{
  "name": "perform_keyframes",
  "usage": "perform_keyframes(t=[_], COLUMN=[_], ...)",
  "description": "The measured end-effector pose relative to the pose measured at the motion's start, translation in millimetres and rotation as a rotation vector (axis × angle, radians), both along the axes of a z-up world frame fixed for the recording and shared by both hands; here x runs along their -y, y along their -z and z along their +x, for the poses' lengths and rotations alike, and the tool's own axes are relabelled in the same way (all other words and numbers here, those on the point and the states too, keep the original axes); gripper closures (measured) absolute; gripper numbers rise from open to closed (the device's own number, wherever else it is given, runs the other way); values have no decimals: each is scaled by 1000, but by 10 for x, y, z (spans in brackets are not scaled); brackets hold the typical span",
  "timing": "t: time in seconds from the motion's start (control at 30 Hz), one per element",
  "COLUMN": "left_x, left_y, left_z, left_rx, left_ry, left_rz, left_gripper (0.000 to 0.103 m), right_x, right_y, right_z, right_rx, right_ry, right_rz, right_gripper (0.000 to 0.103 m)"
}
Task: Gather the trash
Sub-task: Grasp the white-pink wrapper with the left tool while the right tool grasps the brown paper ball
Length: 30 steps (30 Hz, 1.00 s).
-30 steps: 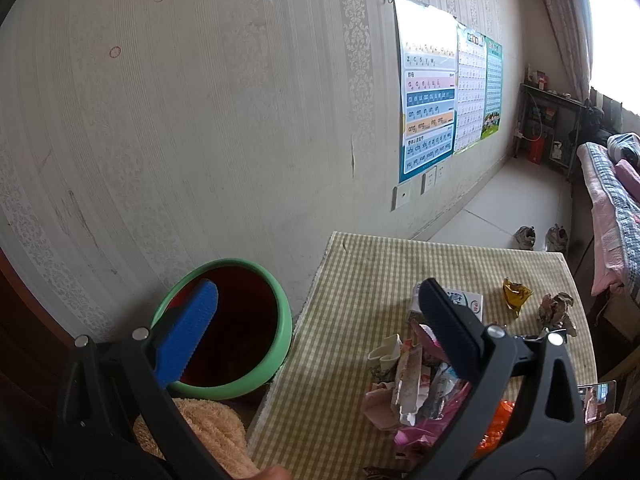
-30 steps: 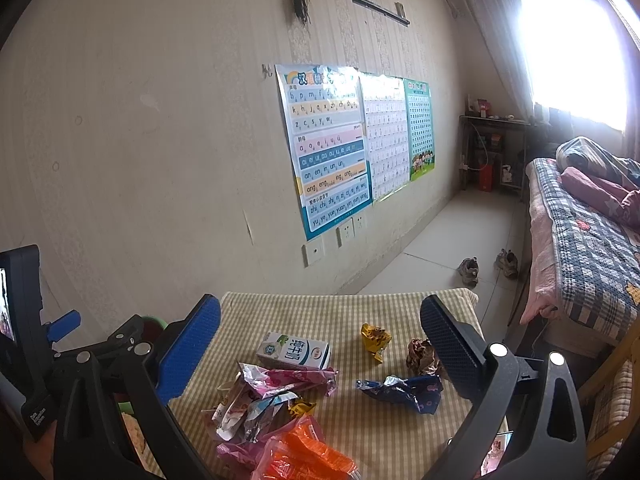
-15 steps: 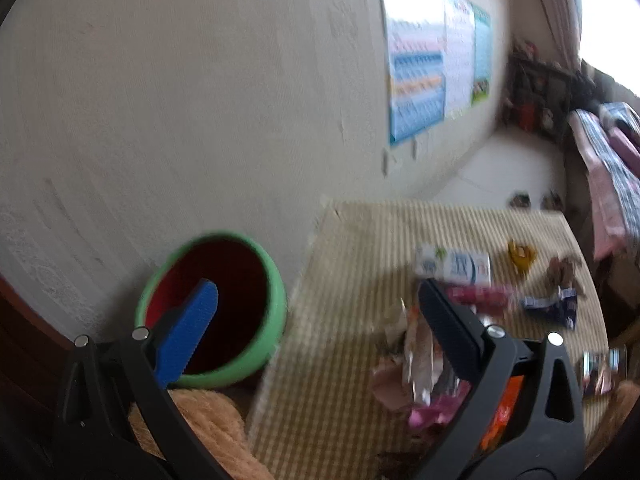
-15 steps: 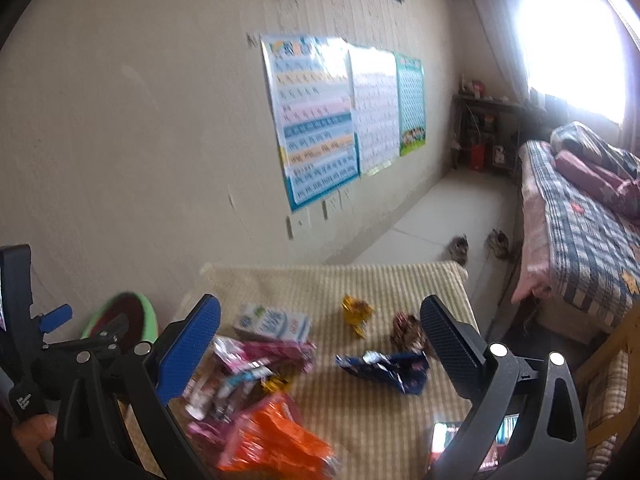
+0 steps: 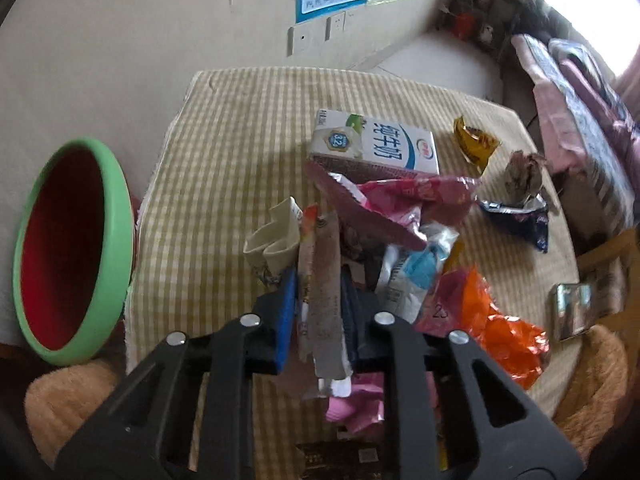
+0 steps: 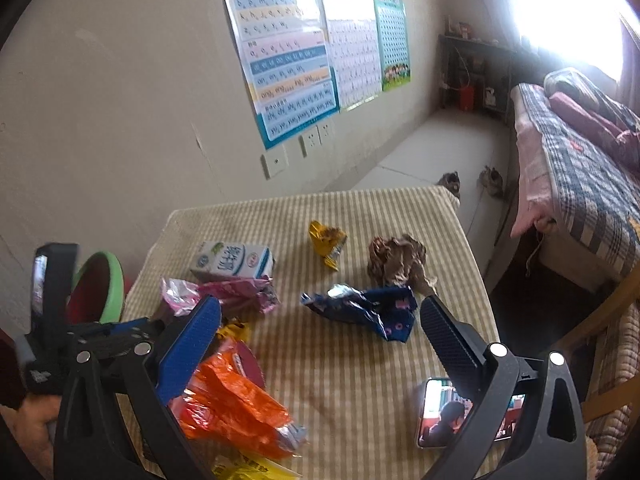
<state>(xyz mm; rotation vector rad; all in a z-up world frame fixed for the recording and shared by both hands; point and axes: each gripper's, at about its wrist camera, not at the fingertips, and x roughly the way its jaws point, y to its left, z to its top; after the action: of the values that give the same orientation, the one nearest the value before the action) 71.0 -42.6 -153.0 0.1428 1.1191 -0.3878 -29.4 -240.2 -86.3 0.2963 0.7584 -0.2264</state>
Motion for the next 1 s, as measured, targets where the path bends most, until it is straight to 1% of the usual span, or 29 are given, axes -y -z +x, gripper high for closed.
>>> perform_keyframes(t=[0.03,0.17,0.3,0.37,0.53,0.57,0.63,0.73,0.8,0.9,0.97,1.0], left_x=[-35,-197,-405,-497,-551,-547,-527,-485,-459,-425,-431,-438], left_y=[-21,-185,-373,-471,-658,-670,-681,-655,-639,-667,-697,-710], left_z=[-6,-64,-145,-174,-265,-268,-285,-312,-330,-368,-399,-403], left_rx=[0,48,96,127,203,209,219,213,209,218,238,244], left_ry=[-8,-39,-80,-92,-92,-89,-79,-65,-56,-45,-41,-42], left_rz=[-13,-26,-53,-48,-43,-41,-40,-42,-43,-39,-25,-20], left_gripper=[84,85,85,85,85,85,85,85,85,85,85,85], right_x=[28,44,131,234,479,552,717,889,968,1030,1055,1073], right_y=[46,133,196,267,530,554,542,520,574,740,880,938], right_z=[9,70,148,252,504,536,595,721,892,1109,1215,1244], right_rx=[-12,-38,-46,-75,-189,-195,-189,-173,-209,-269,-302,-317], right_ry=[4,-13,-28,-50,-146,-139,-88,-39,-19,-12,-20,-25], right_rz=[13,54,12,-4,13,17,17,26,8,-10,0,15], right_gripper=[7,7,7,13,25,25,25,25,25,26,33,42])
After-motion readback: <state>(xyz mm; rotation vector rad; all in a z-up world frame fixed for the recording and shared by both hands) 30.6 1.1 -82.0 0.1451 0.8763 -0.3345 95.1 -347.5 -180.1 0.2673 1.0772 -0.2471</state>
